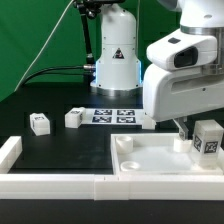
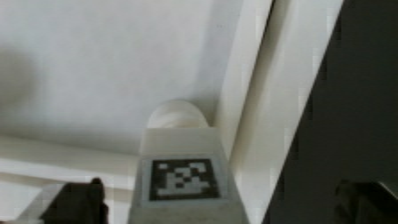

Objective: Assemble one leg

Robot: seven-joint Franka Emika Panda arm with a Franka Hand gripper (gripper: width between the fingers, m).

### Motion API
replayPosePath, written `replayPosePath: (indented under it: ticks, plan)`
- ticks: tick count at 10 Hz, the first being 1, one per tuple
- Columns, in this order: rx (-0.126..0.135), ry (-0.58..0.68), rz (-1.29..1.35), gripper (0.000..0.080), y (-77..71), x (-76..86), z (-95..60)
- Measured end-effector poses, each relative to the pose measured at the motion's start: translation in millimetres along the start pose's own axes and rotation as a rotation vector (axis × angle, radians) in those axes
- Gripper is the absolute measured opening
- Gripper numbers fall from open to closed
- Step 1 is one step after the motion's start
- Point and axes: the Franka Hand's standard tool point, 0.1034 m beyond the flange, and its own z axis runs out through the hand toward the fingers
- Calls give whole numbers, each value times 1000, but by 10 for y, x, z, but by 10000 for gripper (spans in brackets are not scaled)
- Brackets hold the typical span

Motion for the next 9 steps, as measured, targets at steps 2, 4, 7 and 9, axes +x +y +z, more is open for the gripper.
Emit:
replayPosePath:
  ticks: [2, 4, 7, 9]
  plan:
    - [0, 0, 0, 649, 1, -1, 2]
    - [-2, 0, -9, 649, 82, -4, 3]
    - [3, -13, -24, 649, 253, 103, -24]
    - [2, -9, -22, 523, 233, 114, -22]
